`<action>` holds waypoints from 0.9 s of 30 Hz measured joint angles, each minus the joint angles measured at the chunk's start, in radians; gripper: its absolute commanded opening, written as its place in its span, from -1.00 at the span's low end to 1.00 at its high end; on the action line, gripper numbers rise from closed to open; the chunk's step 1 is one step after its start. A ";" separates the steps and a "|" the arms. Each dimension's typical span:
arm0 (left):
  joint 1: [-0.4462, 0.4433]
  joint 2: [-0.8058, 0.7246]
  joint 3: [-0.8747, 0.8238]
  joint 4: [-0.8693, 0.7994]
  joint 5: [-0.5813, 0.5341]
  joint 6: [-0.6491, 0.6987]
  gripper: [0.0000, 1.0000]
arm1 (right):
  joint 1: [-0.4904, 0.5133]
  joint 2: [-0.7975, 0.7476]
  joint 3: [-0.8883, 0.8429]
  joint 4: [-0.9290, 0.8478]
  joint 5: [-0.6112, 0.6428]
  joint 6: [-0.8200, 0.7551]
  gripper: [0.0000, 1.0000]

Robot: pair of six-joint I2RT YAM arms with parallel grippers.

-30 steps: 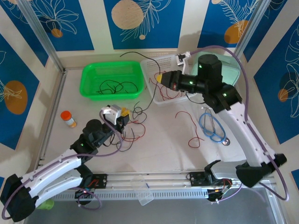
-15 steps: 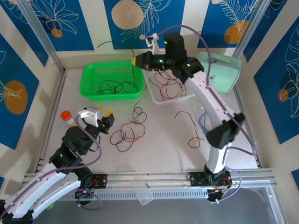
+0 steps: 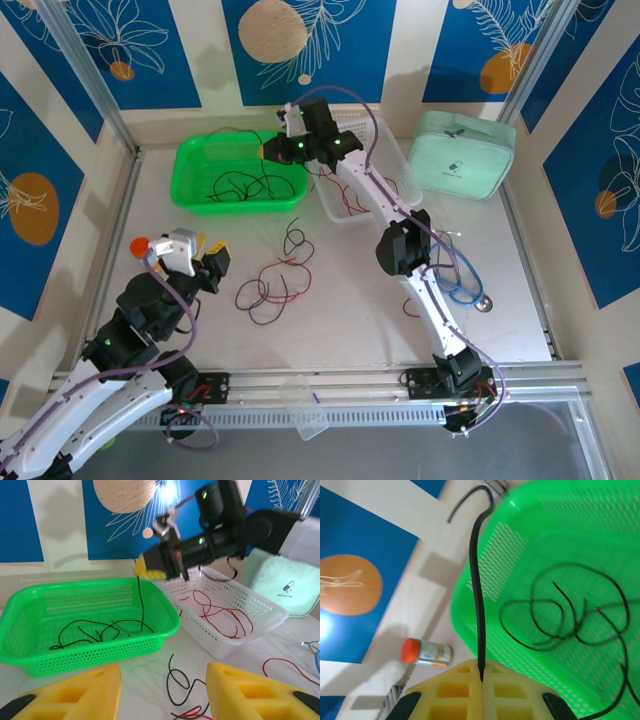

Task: Untangle the cables

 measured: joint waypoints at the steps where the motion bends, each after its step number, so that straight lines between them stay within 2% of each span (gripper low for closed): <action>1: 0.000 0.003 0.011 -0.006 -0.003 0.000 -0.02 | 0.000 0.010 -0.019 0.003 0.005 -0.006 -1.00; 5: 0.000 0.013 0.032 -0.024 -0.010 0.000 0.03 | 0.004 0.050 -0.027 0.003 0.034 -0.040 -1.00; 6: 0.000 0.018 0.036 -0.028 -0.011 0.000 0.06 | 0.006 0.059 -0.022 0.003 0.044 -0.051 -0.95; 10: 0.000 0.050 0.063 -0.046 -0.009 0.000 0.12 | 0.016 0.089 0.009 -0.023 0.087 -0.084 -0.03; 13: 0.000 0.090 0.097 -0.059 0.000 0.001 0.13 | 0.022 0.092 0.009 -0.048 0.108 -0.103 0.24; 16: 0.000 0.141 0.140 -0.077 0.021 0.008 0.13 | 0.024 0.091 0.012 -0.061 0.116 -0.121 0.31; 22: 0.000 0.253 0.218 -0.106 0.095 0.019 0.16 | 0.027 0.050 0.013 -0.114 0.138 -0.146 0.32; 27: -0.003 0.357 0.266 -0.108 0.182 0.018 0.18 | 0.027 -0.161 -0.107 -0.166 0.216 -0.175 0.27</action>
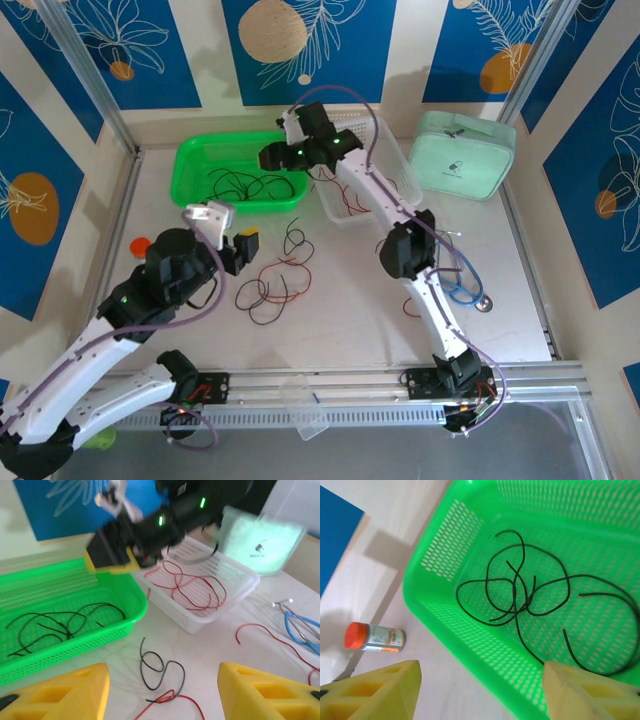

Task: Untangle the cables

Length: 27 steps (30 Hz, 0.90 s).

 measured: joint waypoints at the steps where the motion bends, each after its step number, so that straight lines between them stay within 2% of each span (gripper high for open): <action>1: -0.005 0.024 0.007 0.001 0.018 -0.002 0.18 | 0.000 -0.078 -0.062 -0.002 0.024 -0.001 0.26; 7: -0.061 0.163 0.014 0.004 0.069 -0.002 0.20 | -0.005 -0.528 -0.492 0.057 0.152 0.005 0.22; 11: -0.115 0.255 0.034 0.004 0.076 -0.002 0.22 | -0.013 -0.743 -0.768 0.083 0.239 0.031 0.16; 14: -0.144 0.323 0.066 0.000 0.068 -0.002 0.22 | -0.018 -0.838 -0.934 0.076 0.298 0.053 0.15; 18: -0.151 0.440 0.149 -0.054 -0.001 -0.043 0.22 | -0.021 -0.949 -1.132 0.056 0.350 0.089 0.14; 24: -0.077 0.671 0.245 -0.169 -0.009 -0.157 0.10 | -0.019 -1.129 -1.316 0.019 0.380 0.141 0.12; 27: -0.051 0.760 0.244 -0.203 0.009 -0.182 0.14 | -0.019 -1.213 -1.369 0.006 0.389 0.165 0.11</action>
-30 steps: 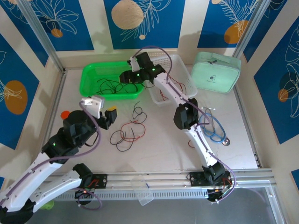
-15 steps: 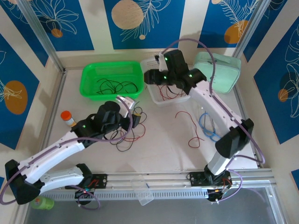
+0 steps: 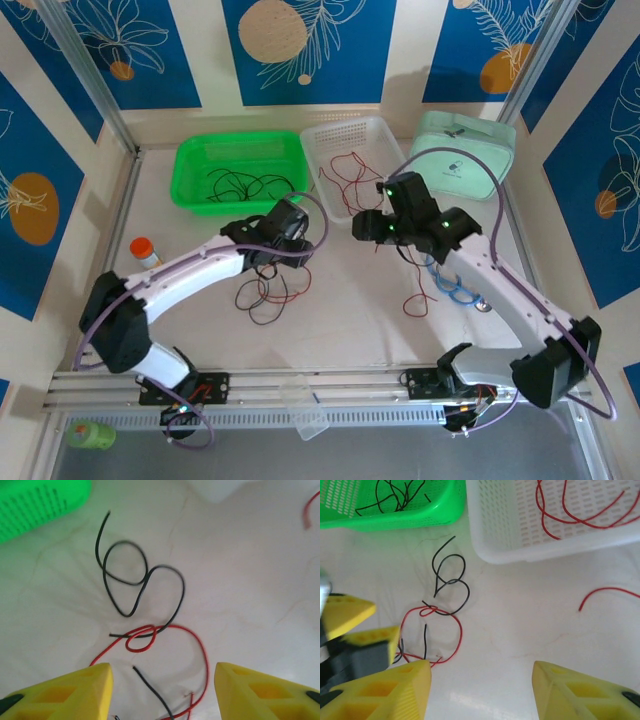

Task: Untangle the cables

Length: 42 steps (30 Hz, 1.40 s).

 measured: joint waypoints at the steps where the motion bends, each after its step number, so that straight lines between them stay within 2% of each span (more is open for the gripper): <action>1: 0.005 0.021 0.000 -0.003 0.003 0.000 0.16 | 0.000 -0.022 -0.014 -0.003 0.001 0.006 0.11; 9: 0.077 0.210 -0.001 0.018 0.037 0.049 0.14 | 0.000 -0.154 -0.112 -0.032 0.016 0.060 0.11; 15: 0.093 0.246 -0.006 0.042 0.058 0.081 0.05 | 0.000 -0.186 -0.119 -0.059 0.037 0.077 0.10; 20: 0.093 0.247 -0.026 0.103 0.060 0.111 -0.29 | -0.001 -0.197 -0.119 -0.061 0.036 0.080 0.09; 25: 0.093 0.248 -0.029 0.128 0.060 0.135 -0.94 | -0.001 -0.196 -0.119 -0.061 0.036 0.081 0.08; 26: 0.092 0.248 -0.029 0.130 0.060 0.132 -1.00 | -0.001 -0.197 -0.119 -0.061 0.036 0.081 0.08; 31: 0.080 0.226 -0.030 0.119 0.058 0.141 -1.00 | -0.001 -0.197 -0.121 -0.060 0.032 0.084 0.07; 35: 0.048 0.122 -0.008 0.053 0.046 0.141 -1.00 | 0.008 -0.188 -0.147 -0.038 0.024 0.104 0.05; 38: 0.016 0.022 0.063 -0.008 0.037 0.142 -1.00 | 0.055 -0.138 -0.181 0.005 0.014 0.134 0.04; 42: -0.009 -0.098 0.171 -0.074 0.024 0.148 -1.00 | 0.154 0.016 -0.190 0.071 0.006 0.184 0.04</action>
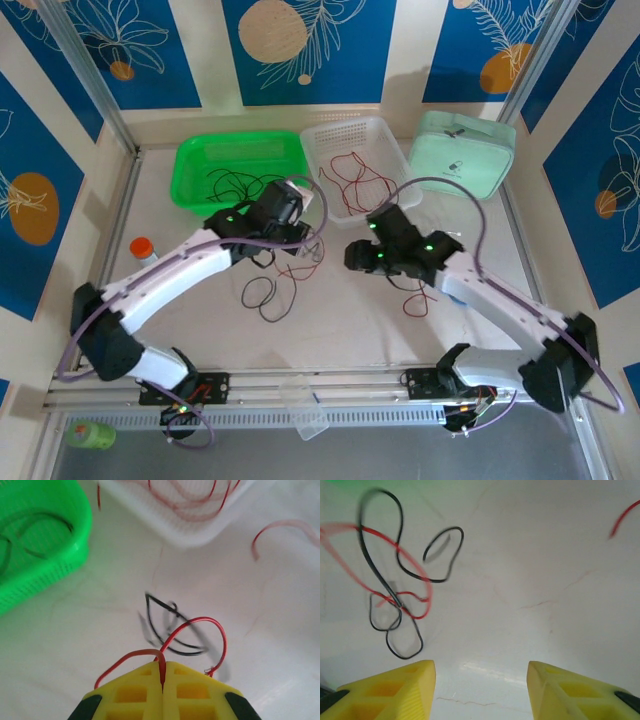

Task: Untangle the cables

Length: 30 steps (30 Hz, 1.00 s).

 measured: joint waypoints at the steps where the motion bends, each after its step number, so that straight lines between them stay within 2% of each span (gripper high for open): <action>1: -0.004 -0.026 0.020 -0.017 -0.004 0.001 -1.00 | 0.024 0.042 0.001 0.018 0.003 0.014 0.03; 5: -0.013 -0.088 0.052 -0.078 -0.010 0.003 -1.00 | 0.089 0.157 0.005 0.084 0.013 0.055 0.04; 11: -0.018 -0.097 0.048 -0.130 -0.015 0.003 -1.00 | 0.101 0.174 0.005 0.208 0.019 0.069 0.05; 20: -0.018 -0.109 0.049 -0.135 -0.027 0.003 -1.00 | 0.105 0.096 -0.082 0.310 -0.005 0.082 0.05; 30: -0.018 -0.090 0.177 -0.119 -0.017 0.020 -1.00 | 0.032 -0.027 -0.147 0.208 0.028 0.143 0.05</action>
